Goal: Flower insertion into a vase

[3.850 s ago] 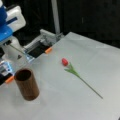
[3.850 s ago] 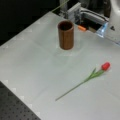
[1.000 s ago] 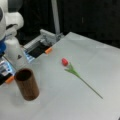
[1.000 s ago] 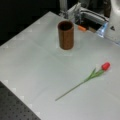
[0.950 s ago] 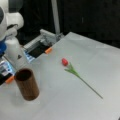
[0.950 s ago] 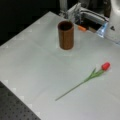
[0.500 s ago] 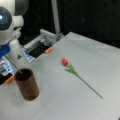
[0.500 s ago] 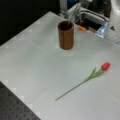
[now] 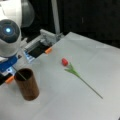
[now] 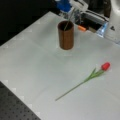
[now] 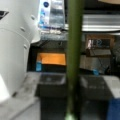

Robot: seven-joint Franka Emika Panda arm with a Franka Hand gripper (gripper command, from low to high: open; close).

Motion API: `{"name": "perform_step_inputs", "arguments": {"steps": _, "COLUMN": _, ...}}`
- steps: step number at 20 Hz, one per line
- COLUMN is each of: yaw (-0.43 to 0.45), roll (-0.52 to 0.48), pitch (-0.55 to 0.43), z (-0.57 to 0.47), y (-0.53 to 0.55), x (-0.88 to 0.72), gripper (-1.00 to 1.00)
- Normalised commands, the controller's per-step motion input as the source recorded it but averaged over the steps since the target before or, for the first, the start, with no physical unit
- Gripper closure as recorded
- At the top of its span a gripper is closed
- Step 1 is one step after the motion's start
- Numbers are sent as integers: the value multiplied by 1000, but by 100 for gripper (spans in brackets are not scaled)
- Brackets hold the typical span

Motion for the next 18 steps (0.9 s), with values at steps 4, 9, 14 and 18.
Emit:
{"name": "perform_step_inputs", "arguments": {"steps": 4, "yaw": -103, "roll": 33, "pitch": 61, "z": -65, "y": 45, "x": 375, "gripper": 100}}
{"name": "perform_step_inputs", "arguments": {"steps": 9, "yaw": -111, "roll": 27, "pitch": 25, "z": -108, "y": 52, "x": 424, "gripper": 100}}
{"name": "perform_step_inputs", "arguments": {"steps": 14, "yaw": -98, "roll": 24, "pitch": 35, "z": -163, "y": 60, "x": 496, "gripper": 100}}
{"name": "perform_step_inputs", "arguments": {"steps": 18, "yaw": -72, "roll": 33, "pitch": 85, "z": -150, "y": 49, "x": 571, "gripper": 100}}
